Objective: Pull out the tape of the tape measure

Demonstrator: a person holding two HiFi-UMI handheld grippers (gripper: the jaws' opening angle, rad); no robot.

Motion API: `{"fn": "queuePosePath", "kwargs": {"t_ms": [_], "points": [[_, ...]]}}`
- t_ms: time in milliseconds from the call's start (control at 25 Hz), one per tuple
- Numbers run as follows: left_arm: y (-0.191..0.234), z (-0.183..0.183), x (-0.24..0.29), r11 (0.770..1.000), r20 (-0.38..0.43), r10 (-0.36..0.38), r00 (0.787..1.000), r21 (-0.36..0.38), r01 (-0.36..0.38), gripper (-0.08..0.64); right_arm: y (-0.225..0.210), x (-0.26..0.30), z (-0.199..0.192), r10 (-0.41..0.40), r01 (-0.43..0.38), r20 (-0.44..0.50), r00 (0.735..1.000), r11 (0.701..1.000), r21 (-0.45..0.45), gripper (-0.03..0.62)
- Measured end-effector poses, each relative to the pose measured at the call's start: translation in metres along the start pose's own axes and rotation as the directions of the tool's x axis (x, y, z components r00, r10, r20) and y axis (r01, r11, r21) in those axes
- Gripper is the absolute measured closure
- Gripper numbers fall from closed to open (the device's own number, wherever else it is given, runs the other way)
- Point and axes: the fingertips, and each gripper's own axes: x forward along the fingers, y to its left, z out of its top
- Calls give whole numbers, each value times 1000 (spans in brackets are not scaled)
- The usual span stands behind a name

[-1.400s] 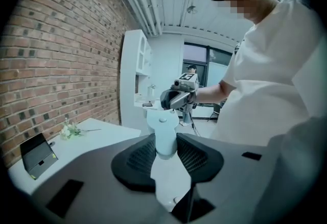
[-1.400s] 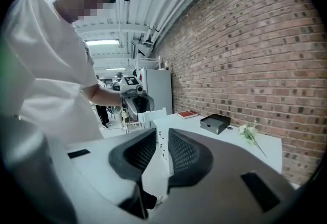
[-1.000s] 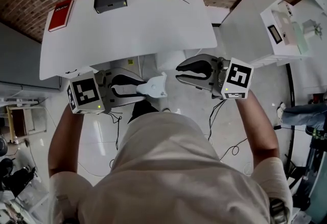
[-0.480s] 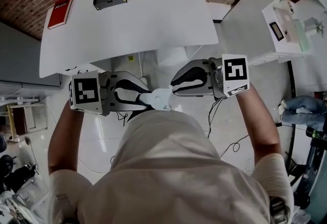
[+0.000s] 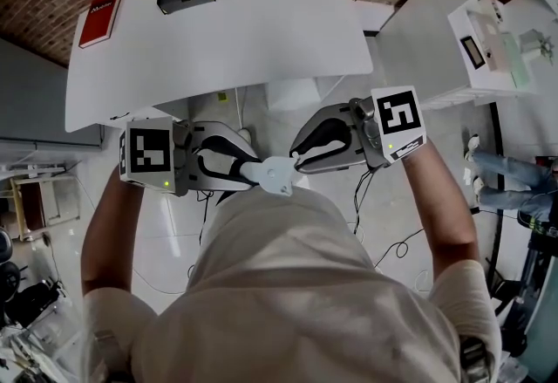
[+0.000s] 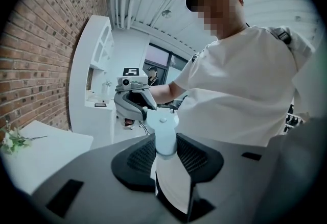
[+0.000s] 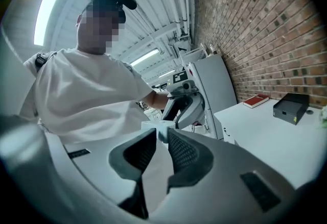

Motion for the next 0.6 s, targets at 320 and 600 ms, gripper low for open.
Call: {"fn": "queuePosePath", "kwargs": {"t_ms": [320,600], "points": [[9,-5,-3,999,-7,32,999,-15,-32,439,-13,-4,-3,-57,57,4,998,998,-6,538],[27,-21,-7,988,-9,148,989,-36,-148,438,-40,-8,-14,-231,230,-40,972,973,-37,555]]}}
